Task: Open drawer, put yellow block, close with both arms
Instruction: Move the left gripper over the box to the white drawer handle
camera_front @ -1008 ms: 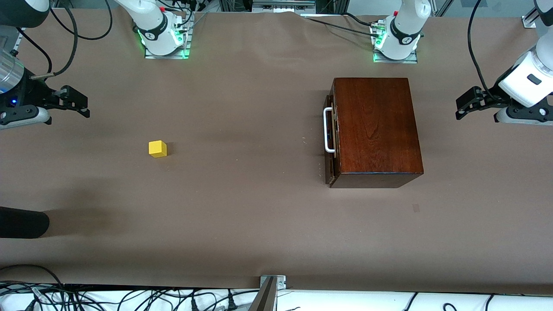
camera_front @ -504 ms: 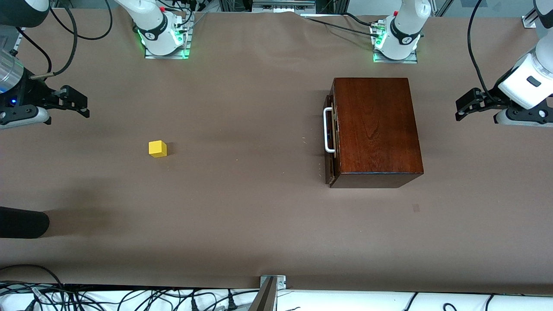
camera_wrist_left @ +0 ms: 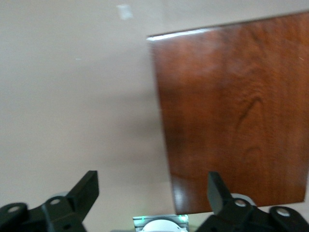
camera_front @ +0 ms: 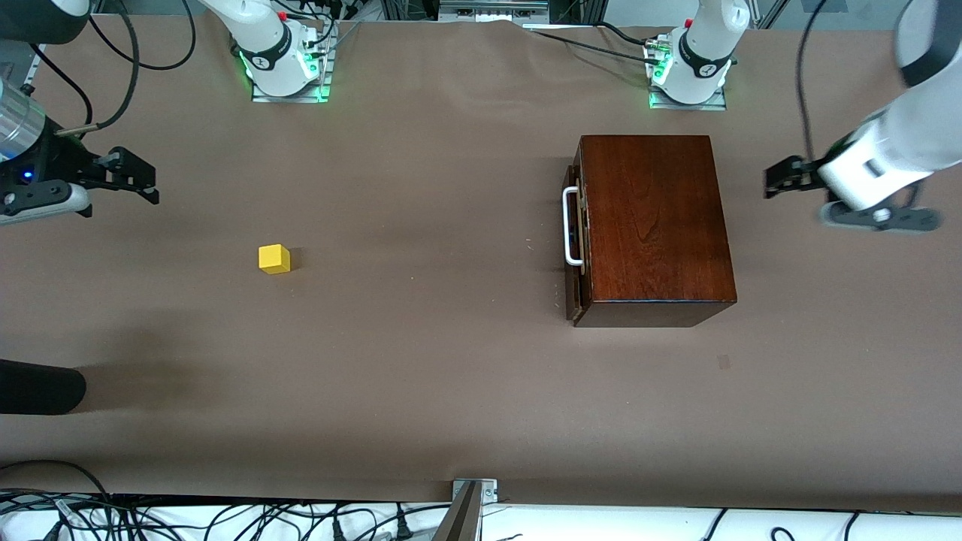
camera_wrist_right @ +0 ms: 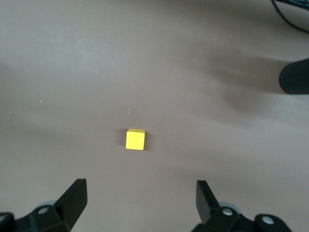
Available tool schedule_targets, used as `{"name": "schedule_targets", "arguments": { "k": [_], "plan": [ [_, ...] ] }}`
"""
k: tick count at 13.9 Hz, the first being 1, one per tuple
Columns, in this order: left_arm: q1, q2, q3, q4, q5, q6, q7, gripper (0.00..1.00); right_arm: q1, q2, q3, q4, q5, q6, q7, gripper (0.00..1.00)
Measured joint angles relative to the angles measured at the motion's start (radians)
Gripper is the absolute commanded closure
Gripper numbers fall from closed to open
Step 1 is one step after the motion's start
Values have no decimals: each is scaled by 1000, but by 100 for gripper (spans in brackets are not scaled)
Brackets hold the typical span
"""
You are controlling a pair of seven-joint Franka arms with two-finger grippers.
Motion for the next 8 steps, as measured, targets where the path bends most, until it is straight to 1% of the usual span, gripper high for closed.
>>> {"name": "schedule_targets", "arguments": {
  "k": [3, 5, 8],
  "plan": [
    [-91, 53, -43, 11, -31, 2, -45, 0, 14, 0, 3, 7, -1, 0, 0, 0],
    [-144, 82, -47, 38, -59, 11, -107, 0, 13, 0, -2, 7, -2, 0, 0, 0],
    [-242, 141, -51, 66, -76, 93, -224, 0, 12, 1, -5, 8, -2, 0, 0, 0]
  ]
}}
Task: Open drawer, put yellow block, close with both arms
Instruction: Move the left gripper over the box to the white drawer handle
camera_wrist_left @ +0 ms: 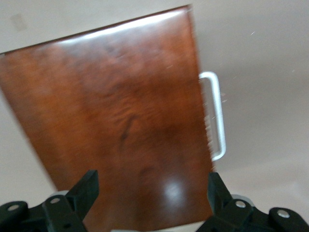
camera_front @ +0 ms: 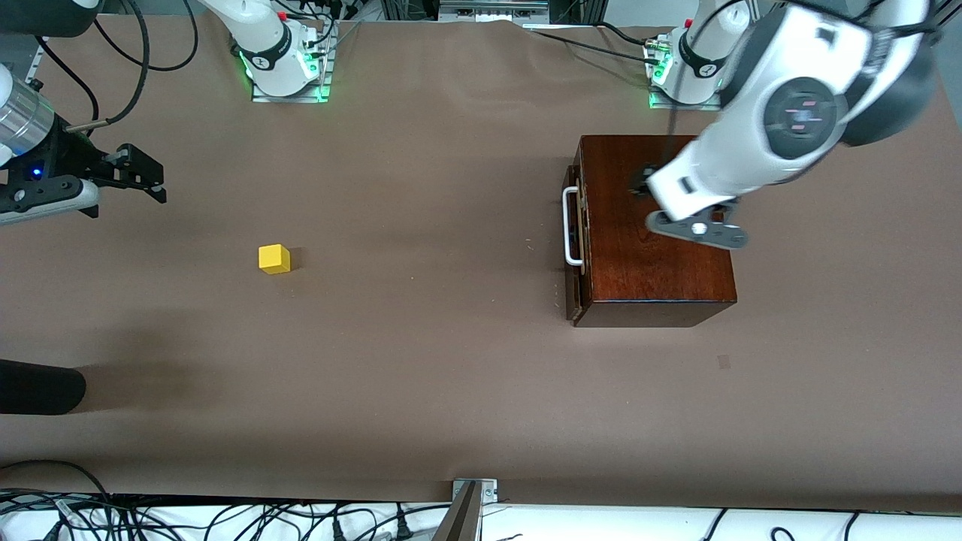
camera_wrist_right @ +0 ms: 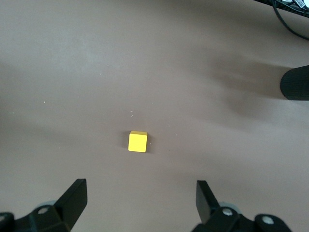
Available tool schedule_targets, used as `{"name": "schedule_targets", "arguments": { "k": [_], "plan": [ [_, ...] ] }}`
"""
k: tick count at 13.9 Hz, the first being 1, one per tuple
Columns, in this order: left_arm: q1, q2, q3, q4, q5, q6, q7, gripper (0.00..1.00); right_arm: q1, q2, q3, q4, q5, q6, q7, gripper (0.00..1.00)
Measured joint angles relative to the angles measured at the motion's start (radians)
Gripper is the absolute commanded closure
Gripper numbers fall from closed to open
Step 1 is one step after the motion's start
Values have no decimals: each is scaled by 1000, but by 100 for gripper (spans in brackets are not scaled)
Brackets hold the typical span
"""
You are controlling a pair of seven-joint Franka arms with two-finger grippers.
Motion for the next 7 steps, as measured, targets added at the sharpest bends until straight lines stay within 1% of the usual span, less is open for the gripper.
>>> {"name": "schedule_targets", "arguments": {
  "k": [4, 7],
  "plan": [
    [-142, 79, -2, 6, -1, 101, -164, 0, -3, 0, -23, 24, -1, 0, 0, 0],
    [-207, 118, -2, 2, 2, 157, -223, 0, -4, 0, -30, 28, -1, -1, 0, 0]
  ]
}}
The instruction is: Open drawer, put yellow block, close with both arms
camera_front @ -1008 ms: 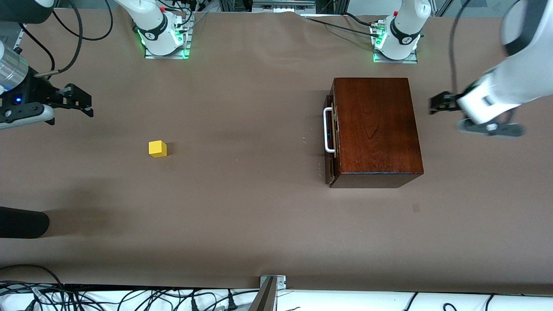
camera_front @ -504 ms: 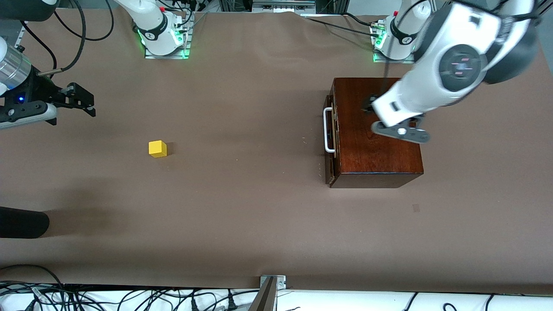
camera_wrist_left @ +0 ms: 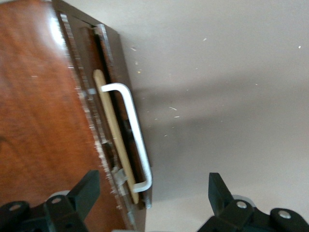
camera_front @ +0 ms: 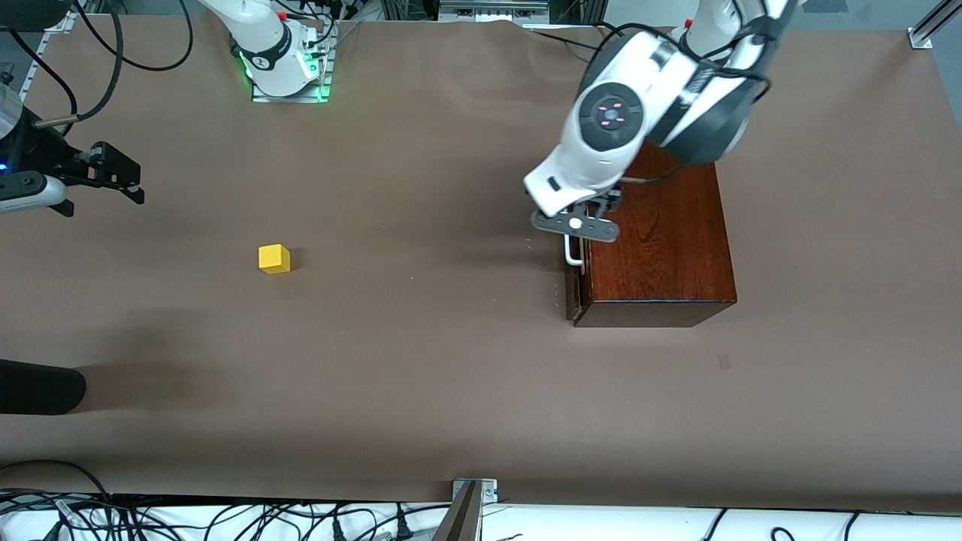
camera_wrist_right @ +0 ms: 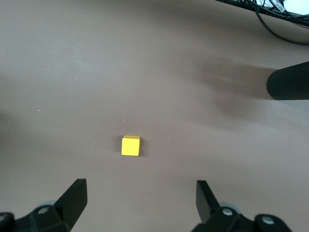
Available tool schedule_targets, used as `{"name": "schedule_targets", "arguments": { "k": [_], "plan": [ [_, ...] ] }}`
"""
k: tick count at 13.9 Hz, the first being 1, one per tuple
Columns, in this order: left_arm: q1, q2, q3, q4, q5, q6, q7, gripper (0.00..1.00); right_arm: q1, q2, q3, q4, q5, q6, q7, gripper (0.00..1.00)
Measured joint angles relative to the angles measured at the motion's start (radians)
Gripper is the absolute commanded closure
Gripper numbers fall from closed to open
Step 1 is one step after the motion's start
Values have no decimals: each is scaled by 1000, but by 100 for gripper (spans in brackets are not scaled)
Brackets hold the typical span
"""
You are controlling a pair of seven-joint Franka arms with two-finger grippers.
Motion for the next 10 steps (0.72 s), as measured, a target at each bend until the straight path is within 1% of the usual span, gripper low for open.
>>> {"name": "schedule_targets", "arguments": {
  "k": [3, 6, 10],
  "plan": [
    [-40, 21, 1, -40, 43, 62, -59, 0, 0, 0, 0, 0, 0, -7, 0, 0],
    [-86, 26, 1, -99, 148, 96, -132, 0, 0, 0, 0, 0, 0, -10, 0, 0],
    [-93, 26, 3, -136, 175, 107, -164, 0, 0, 0, 0, 0, 0, -12, 0, 0]
  ]
}}
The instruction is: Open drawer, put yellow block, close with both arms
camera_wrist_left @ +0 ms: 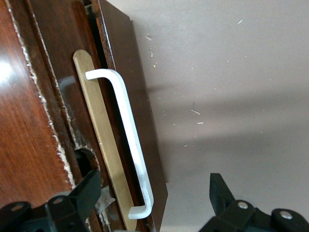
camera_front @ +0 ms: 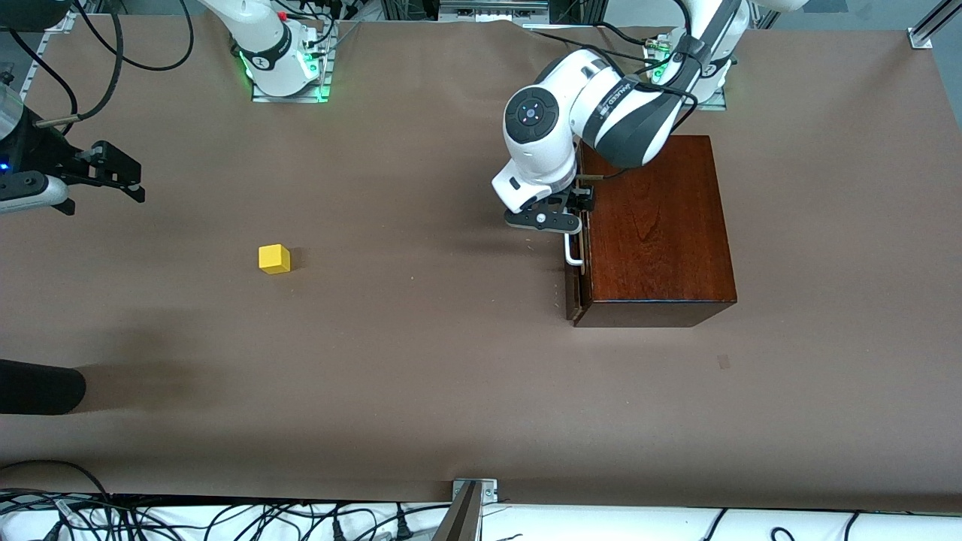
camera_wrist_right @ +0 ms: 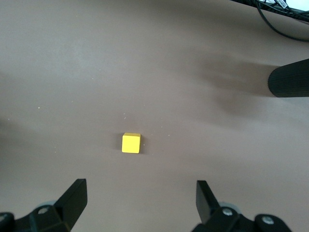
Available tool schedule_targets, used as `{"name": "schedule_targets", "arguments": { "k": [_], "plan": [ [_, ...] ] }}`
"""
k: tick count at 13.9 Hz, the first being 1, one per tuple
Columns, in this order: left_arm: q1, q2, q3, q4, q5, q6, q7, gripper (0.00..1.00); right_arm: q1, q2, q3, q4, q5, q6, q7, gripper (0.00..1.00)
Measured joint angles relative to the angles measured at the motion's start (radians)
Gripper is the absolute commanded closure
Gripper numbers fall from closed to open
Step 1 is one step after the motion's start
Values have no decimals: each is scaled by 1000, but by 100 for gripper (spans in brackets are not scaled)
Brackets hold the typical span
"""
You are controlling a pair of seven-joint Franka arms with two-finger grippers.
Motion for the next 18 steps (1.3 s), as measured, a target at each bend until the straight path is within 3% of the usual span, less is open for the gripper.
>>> {"name": "schedule_targets", "arguments": {
  "k": [5, 11, 18],
  "plan": [
    [-14, 17, 1, -57, 13, 108, -66, 0, 0, 0, -7, 0, 0, 0, 0, 0],
    [-49, 45, 1, -63, 90, 117, -136, 0, 0, 0, -7, 0, 0, 0, 0, 0],
    [-65, 71, 1, -64, 100, 186, -191, 0, 0, 0, -8, 0, 0, -4, 0, 0]
  ]
}}
